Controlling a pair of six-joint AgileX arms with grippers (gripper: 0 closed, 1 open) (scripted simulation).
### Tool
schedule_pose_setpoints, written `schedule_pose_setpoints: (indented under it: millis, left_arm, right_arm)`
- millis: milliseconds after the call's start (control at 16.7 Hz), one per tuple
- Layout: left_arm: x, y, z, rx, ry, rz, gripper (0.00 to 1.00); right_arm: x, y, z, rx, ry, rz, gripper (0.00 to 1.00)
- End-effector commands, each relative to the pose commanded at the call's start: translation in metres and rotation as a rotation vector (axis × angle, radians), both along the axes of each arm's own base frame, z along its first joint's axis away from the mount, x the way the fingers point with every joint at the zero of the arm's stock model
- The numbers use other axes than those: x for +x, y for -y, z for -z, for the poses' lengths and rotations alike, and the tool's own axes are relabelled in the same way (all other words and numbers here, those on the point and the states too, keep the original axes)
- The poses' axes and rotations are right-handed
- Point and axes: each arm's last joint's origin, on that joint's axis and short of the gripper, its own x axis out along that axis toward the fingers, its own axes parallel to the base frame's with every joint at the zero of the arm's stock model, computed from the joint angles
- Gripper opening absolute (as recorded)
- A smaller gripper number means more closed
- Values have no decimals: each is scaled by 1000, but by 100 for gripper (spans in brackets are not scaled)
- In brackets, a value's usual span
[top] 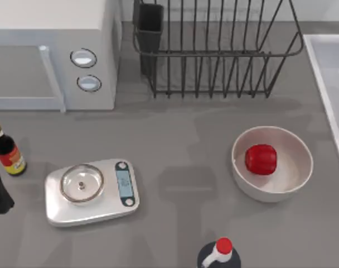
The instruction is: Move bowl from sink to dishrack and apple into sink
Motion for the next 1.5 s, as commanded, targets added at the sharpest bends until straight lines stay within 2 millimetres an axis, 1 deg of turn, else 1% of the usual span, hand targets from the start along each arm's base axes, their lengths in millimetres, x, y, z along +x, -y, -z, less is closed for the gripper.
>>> schedule_pose_setpoints:
  millis: [120,240,360,480,600,720,1020,1080,1140,1200,1320,1500]
  left_arm:
    - [0,0,0,0,0,0,100]
    - [0,0,0,0,0,0,100]
    - [0,0,0,0,0,0,100]
    - [0,0,0,0,0,0,100]
    - [0,0,0,0,0,0,100]
    - [0,0,0,0,0,0,100]
    - [0,0,0,0,0,0,100]
    - [0,0,0,0,0,0,100]
    - [0,0,0,0,0,0,100]
    - [0,0,0,0,0,0,100]
    - [0,0,0,0,0,0,100]
    - [0,0,0,0,0,0,100]
  right_arm:
    - [30,20,26,29,-102,6,100]
    - [53,37,55,58,-190,11,100]
    - [69,52,83,85,-265,15,100]
    - [79,64,108,106,-323,18,100]
    - [85,72,126,120,-364,19,100]
    - [87,77,136,127,-386,19,100]
    - [88,77,138,129,-390,19,100]
    - [89,75,138,128,-392,14,100]
    - [89,75,140,128,-392,15,100]
    - [90,76,145,129,-392,17,100]
    - [93,77,165,130,-392,20,100]
    - [98,78,207,127,-385,19,100]
